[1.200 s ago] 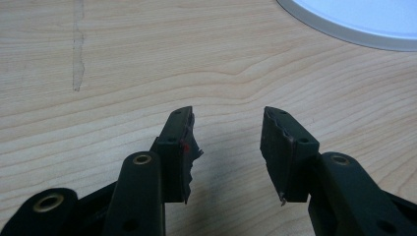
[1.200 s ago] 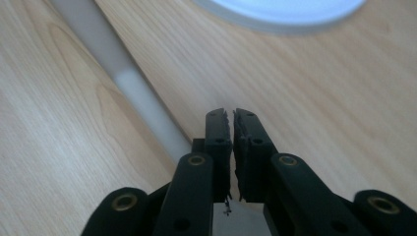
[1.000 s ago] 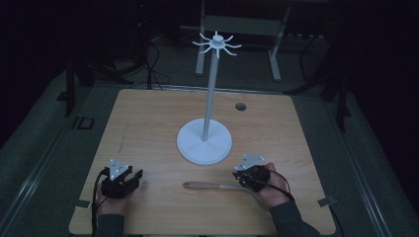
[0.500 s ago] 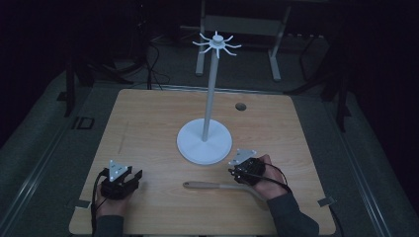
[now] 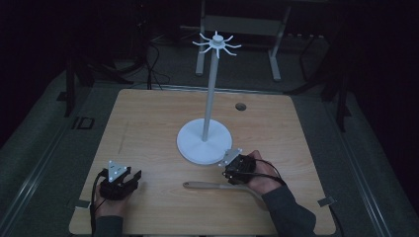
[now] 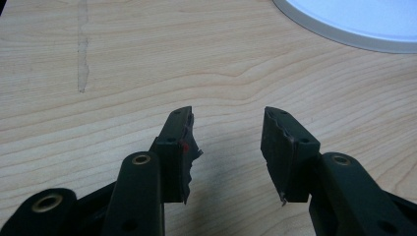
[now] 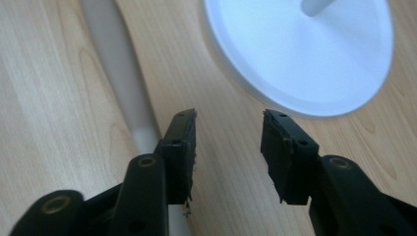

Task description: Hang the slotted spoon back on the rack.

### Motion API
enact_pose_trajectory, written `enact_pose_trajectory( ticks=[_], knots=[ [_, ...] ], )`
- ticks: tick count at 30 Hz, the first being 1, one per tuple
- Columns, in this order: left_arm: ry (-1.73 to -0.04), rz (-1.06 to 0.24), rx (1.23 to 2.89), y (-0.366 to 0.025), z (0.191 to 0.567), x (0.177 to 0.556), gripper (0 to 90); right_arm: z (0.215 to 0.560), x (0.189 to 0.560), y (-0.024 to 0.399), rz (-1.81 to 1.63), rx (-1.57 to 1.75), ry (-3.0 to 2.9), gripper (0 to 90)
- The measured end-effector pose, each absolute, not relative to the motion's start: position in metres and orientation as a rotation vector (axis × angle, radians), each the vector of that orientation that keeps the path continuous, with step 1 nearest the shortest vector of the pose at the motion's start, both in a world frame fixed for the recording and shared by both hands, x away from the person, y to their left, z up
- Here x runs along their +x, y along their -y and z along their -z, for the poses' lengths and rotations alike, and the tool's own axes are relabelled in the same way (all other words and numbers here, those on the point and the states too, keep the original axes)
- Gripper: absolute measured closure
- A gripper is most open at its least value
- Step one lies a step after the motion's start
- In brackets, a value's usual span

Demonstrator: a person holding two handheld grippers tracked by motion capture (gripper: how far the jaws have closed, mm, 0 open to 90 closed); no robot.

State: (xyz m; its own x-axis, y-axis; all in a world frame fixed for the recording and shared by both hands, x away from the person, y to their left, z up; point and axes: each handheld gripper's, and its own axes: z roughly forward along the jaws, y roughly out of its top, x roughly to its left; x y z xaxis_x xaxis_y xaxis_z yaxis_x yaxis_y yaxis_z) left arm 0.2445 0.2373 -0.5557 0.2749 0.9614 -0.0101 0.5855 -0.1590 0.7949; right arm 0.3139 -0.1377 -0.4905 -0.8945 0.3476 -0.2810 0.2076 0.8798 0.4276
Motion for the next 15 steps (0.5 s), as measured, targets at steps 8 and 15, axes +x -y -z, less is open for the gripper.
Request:
enact_pose_trajectory(
  ticks=[8,15],
  knots=[
    [-1.395,-0.683,1.852,-0.236,0.556,0.245,55.8,0.499,0.313,0.123,-0.454,0.297,-2.793,53.4],
    [-1.4,-0.684,1.842,-0.237,0.555,0.244,55.8,0.505,0.313,0.116,-0.416,0.226,-2.881,57.3]
  ],
)
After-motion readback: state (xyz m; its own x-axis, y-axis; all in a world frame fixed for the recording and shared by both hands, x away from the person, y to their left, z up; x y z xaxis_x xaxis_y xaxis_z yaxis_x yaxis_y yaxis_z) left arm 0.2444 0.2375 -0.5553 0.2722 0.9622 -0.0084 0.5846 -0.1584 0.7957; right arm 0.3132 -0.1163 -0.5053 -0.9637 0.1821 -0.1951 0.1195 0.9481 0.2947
